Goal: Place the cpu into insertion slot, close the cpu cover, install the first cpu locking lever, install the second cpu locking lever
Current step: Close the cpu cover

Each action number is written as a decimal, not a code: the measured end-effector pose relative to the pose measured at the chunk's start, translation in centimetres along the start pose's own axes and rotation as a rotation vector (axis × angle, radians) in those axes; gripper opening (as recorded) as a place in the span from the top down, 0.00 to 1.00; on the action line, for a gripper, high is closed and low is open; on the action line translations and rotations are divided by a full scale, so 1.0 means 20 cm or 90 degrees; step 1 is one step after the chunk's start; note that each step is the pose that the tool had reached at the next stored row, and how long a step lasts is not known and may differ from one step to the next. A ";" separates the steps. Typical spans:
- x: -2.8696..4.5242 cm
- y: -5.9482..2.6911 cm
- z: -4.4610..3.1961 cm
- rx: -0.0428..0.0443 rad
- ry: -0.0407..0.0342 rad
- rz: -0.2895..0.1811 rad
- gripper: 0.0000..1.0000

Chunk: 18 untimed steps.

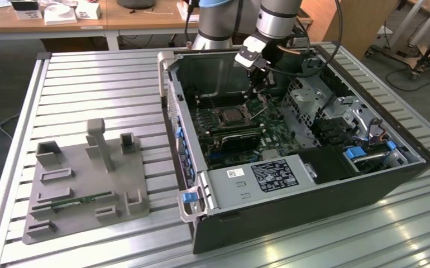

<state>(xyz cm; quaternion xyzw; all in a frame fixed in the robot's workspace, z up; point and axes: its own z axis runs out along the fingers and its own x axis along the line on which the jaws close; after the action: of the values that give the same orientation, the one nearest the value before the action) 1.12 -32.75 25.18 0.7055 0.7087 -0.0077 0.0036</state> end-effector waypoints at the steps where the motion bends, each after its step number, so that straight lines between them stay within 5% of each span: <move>1: 0.000 0.000 0.000 0.0000 0.0001 0.000 0.90; 11: 0.000 0.006 0.000 0.0000 0.0001 0.000 0.90; 18: 0.004 0.058 0.008 0.0001 -0.0003 0.000 0.90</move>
<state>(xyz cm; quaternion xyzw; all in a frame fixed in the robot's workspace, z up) 2.27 -32.66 25.01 0.7054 0.7088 -0.0080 0.0037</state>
